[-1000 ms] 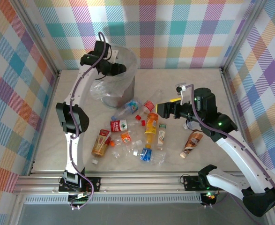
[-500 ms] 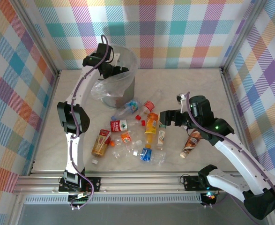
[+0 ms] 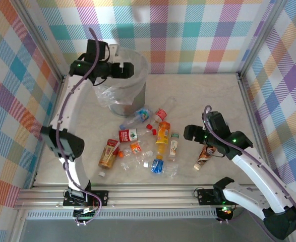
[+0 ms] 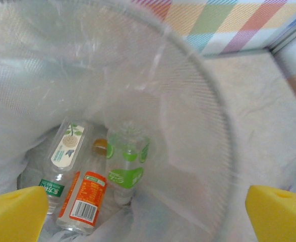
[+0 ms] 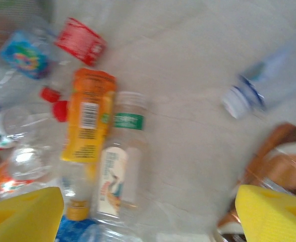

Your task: Put the plastic bottles in the bin

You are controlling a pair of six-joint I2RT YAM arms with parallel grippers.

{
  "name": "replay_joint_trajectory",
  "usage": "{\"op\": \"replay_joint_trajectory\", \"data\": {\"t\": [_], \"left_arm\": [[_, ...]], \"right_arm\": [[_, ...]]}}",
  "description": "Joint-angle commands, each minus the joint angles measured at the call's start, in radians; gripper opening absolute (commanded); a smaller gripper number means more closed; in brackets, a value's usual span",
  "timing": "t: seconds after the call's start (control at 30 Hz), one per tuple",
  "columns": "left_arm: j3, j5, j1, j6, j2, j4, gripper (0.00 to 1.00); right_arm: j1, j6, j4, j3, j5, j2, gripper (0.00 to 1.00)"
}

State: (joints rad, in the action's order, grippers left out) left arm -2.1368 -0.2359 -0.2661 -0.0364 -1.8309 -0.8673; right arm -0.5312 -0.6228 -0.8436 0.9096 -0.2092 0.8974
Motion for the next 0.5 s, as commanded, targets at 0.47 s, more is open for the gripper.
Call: {"op": "replay_joint_trajectory", "data": {"t": [0.47], "left_arm": [[0.464, -0.531, -0.189, 0.023, 0.421, 0.130, 1.00]], "right_arm": [[0.016, -0.332, -0.138, -0.224, -0.102, -0.035, 0.78]]}}
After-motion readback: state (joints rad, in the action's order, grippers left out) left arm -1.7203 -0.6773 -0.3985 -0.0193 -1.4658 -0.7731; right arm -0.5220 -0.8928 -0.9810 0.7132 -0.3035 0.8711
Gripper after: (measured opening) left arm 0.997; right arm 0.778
